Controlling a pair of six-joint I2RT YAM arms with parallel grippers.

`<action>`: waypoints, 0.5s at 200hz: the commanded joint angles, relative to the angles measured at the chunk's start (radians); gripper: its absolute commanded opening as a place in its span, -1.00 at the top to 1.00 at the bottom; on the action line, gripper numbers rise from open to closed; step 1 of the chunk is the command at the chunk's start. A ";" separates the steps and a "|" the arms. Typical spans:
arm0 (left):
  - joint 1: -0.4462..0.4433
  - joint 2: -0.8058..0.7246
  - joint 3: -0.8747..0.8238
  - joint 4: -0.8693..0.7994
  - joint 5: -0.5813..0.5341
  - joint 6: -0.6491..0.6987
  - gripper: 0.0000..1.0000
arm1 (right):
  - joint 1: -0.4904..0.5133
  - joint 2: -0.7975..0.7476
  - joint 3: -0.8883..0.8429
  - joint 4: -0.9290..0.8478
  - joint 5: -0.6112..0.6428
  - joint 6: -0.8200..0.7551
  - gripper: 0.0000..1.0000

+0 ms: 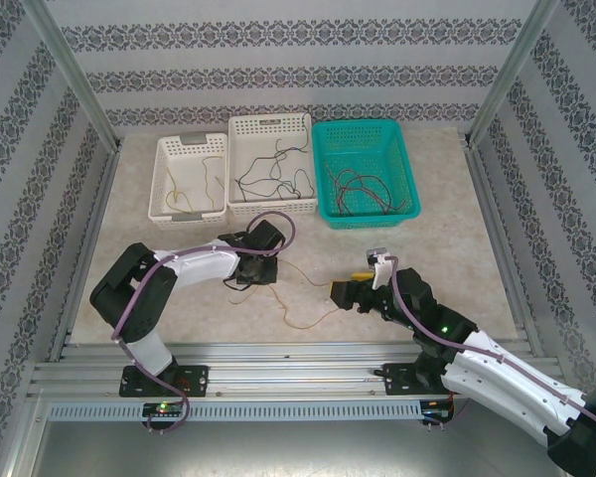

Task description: Untangle the cables

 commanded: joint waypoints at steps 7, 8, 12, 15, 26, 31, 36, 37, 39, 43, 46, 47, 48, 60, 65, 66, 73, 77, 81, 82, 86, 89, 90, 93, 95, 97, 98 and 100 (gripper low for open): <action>0.007 -0.029 0.001 0.008 -0.007 0.012 1.00 | 0.007 -0.009 -0.003 0.009 0.013 0.003 -0.62; 0.007 -0.031 0.004 0.005 -0.007 0.014 1.00 | 0.007 -0.009 -0.002 0.009 0.013 0.003 -0.62; 0.011 -0.046 0.017 -0.007 -0.016 0.020 1.00 | 0.007 -0.010 -0.001 0.008 0.013 0.003 -0.62; 0.014 -0.058 0.023 -0.014 -0.023 0.025 1.00 | 0.008 -0.010 0.000 0.006 0.013 0.003 -0.62; 0.032 -0.108 0.079 -0.056 -0.042 0.051 1.00 | 0.007 -0.009 0.004 0.003 0.015 0.003 -0.62; 0.042 -0.130 0.114 -0.084 -0.050 0.064 1.00 | 0.007 -0.010 0.004 0.003 0.014 0.002 -0.62; 0.052 -0.156 0.151 -0.112 -0.061 0.080 1.00 | 0.007 -0.009 0.006 0.003 0.013 0.001 -0.62; 0.053 -0.162 0.158 -0.118 -0.063 0.084 1.00 | 0.007 -0.010 0.006 0.003 0.013 0.001 -0.62; 0.056 -0.172 0.174 -0.129 -0.067 0.091 1.00 | 0.007 -0.009 0.007 0.004 0.014 0.001 -0.62; 0.062 -0.192 0.209 -0.153 -0.079 0.105 1.00 | 0.007 -0.009 0.008 0.002 0.014 0.001 -0.62; 0.067 -0.206 0.235 -0.172 -0.089 0.114 1.00 | 0.007 -0.009 0.010 0.001 0.013 0.000 -0.62; 0.068 -0.211 0.243 -0.178 -0.092 0.117 1.00 | 0.007 -0.009 0.010 0.001 0.013 0.001 -0.62; 0.070 -0.214 0.252 -0.185 -0.095 0.122 1.00 | 0.007 -0.009 0.010 0.000 0.014 0.001 -0.62; 0.090 -0.262 0.357 -0.246 -0.119 0.159 1.00 | 0.007 -0.012 0.013 -0.003 0.013 0.001 -0.61; 0.098 -0.279 0.402 -0.272 -0.128 0.173 1.00 | 0.007 -0.014 0.013 -0.002 0.013 0.003 -0.62; 0.099 -0.283 0.411 -0.276 -0.129 0.176 1.00 | 0.007 -0.014 0.013 -0.003 0.013 0.003 -0.62; 0.107 -0.299 0.478 -0.311 -0.144 0.198 1.00 | 0.007 -0.017 0.012 -0.003 0.012 0.003 -0.62; 0.111 -0.308 0.514 -0.332 -0.154 0.212 1.00 | 0.007 -0.018 0.012 -0.003 0.012 0.003 -0.62; 0.115 -0.313 0.557 -0.356 -0.164 0.224 1.00 | 0.008 -0.019 0.013 -0.004 0.011 0.004 -0.62; 0.116 -0.314 0.569 -0.361 -0.166 0.227 1.00 | 0.007 -0.018 0.012 -0.004 0.012 0.004 -0.62; 0.120 -0.317 0.611 -0.385 -0.173 0.239 1.00 | 0.007 -0.019 0.013 -0.004 0.012 0.004 -0.62; 0.123 -0.319 0.642 -0.398 -0.180 0.250 1.00 | 0.007 -0.020 0.013 -0.004 0.012 0.004 -0.62; 0.124 -0.319 0.653 -0.404 -0.181 0.253 1.00 | 0.007 -0.019 0.013 -0.004 0.013 0.004 -0.62; 0.126 -0.319 0.679 -0.420 -0.186 0.261 1.00 | 0.007 -0.019 0.014 -0.003 0.013 0.003 -0.62; 0.128 -0.319 0.702 -0.430 -0.190 0.267 1.00 | 0.007 -0.019 0.013 -0.004 0.014 0.003 -0.62; 0.129 -0.318 0.727 -0.440 -0.193 0.273 1.00 | 0.007 -0.020 0.014 -0.005 0.013 0.004 -0.62; 0.130 -0.318 0.739 -0.445 -0.195 0.277 1.00 | 0.007 -0.019 0.013 -0.005 0.013 0.002 -0.62; 0.132 -0.317 0.763 -0.455 -0.198 0.281 1.00 | 0.007 -0.019 0.013 -0.005 0.013 0.002 -0.62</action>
